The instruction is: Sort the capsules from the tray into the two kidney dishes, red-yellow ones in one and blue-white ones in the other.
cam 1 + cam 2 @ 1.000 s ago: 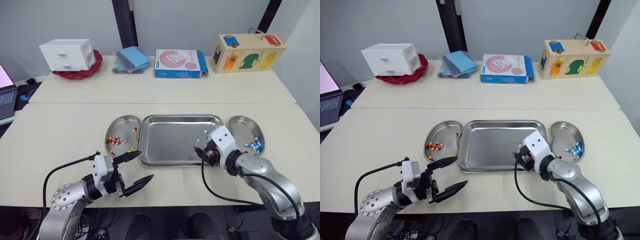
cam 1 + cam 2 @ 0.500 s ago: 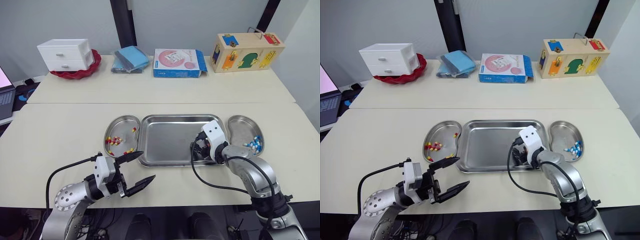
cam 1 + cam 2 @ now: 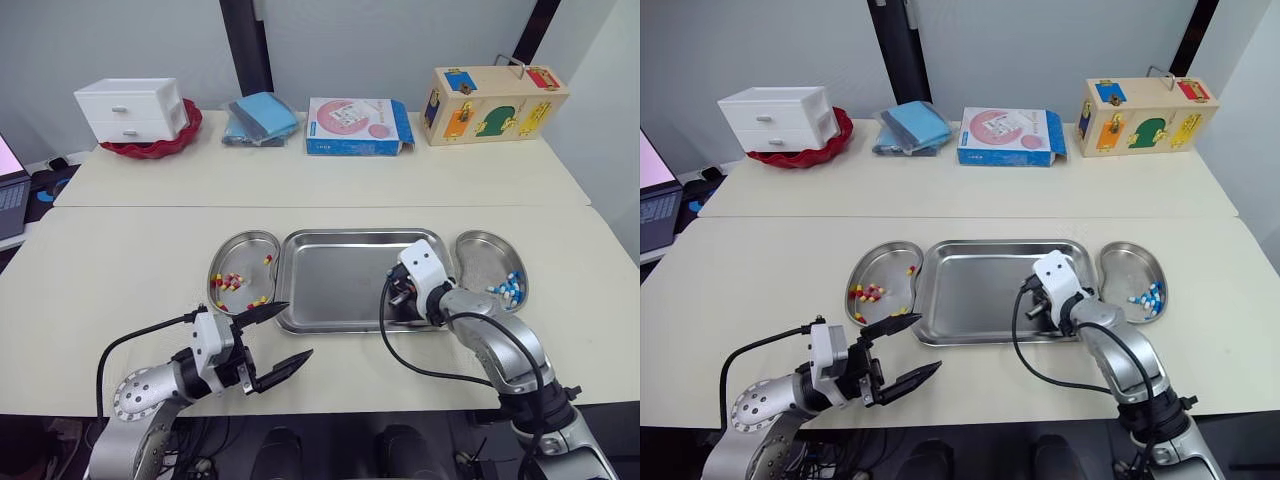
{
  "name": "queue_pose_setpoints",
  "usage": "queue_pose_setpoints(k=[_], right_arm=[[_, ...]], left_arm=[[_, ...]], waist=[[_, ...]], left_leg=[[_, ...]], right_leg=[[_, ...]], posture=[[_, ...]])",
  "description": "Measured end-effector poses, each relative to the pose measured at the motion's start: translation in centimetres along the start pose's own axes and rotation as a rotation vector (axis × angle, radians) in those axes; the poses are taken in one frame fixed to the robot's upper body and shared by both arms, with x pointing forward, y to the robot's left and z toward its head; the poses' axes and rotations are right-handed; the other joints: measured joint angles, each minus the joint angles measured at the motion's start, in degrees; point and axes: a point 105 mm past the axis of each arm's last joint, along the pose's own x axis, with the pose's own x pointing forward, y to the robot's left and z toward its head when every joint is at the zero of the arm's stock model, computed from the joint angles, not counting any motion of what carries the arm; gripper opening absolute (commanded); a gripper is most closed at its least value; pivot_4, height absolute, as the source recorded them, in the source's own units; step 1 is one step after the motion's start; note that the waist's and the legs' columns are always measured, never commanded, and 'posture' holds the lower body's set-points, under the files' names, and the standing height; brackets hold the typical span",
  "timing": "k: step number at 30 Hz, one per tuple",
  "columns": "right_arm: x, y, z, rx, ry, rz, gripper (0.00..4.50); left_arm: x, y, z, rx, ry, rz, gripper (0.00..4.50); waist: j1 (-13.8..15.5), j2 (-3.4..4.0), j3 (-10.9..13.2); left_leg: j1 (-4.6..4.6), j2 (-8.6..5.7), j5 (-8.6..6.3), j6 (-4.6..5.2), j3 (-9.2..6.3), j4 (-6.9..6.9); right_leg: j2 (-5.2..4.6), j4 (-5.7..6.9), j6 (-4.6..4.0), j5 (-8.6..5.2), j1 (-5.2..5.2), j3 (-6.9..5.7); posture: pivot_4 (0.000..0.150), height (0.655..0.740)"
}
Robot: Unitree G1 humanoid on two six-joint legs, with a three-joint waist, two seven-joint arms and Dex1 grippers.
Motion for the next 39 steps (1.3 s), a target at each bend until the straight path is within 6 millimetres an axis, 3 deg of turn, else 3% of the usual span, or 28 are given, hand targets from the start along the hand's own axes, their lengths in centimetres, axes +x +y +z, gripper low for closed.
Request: queue_pose_setpoints(k=[5, 7, 13, 19, 26, 39], right_arm=[[-0.9, 0.1, -0.2, -0.050, -0.016, 0.018, 0.01], [-1.7, -0.1, 0.7, -0.064, -0.056, 0.020, 0.01], [-6.8, -3.9, 1.8, -0.080, -0.160, -0.071, 0.01], [-10.8, -8.3, -0.2, 0.007, -0.128, -0.239, 0.01], [-11.5, -10.5, -2.1, 0.107, -0.061, -0.346, 0.01], [-11.4, -10.9, -3.3, 0.134, -0.035, -0.379, 3.46]], left_arm=[[0.0, 0.0, -0.1, -0.006, -0.002, -0.009, 4.50], [0.0, -0.2, 0.1, -0.008, -0.013, -0.032, 4.50], [0.2, -1.2, 0.8, -0.010, -0.054, -0.182, 4.50], [0.5, -1.7, 1.3, -0.018, -0.101, -0.266, 4.50], [1.4, -1.4, 2.0, 0.014, -0.144, -0.292, 4.50], [1.6, -1.4, 2.1, 0.006, -0.167, -0.252, 4.50]], waist=[[0.1, 0.04, 0.0], [0.1, 0.07, 0.0], [0.3, 0.11, 0.1], [0.2, 0.13, 0.1], [0.0, 0.14, 0.1], [0.1, 0.17, 0.1]], left_leg=[[-0.10, 0.00, 0.00, 0.00, -0.01, 0.00], [-0.13, 0.00, 0.00, 0.00, -0.01, 0.00], [-0.20, 0.00, 0.00, 0.00, -0.05, -0.01], [-0.20, -0.01, 0.00, 0.01, -0.05, -0.02], [-0.19, -0.01, 0.00, 0.01, -0.05, -0.02], [-0.20, -0.01, 0.00, 0.01, -0.05, -0.03]], right_leg=[[0.00, -0.03, 0.00, 0.00, -0.07, -0.01], [0.00, -0.01, 0.00, 0.00, -0.12, -0.01], [-0.01, -0.17, 0.01, 0.01, -0.08, -0.09], [0.00, -0.26, 0.02, 0.02, -0.03, -0.08], [0.00, -0.29, 0.02, 0.02, -0.01, -0.06], [0.00, -0.31, 0.03, 0.02, -0.01, -0.06]], posture=[[0.150, 0.7078], [0.150, 0.7078], [0.150, 0.7078], [0.150, 0.7078], [0.150, 0.7078], [0.150, 0.7078]])
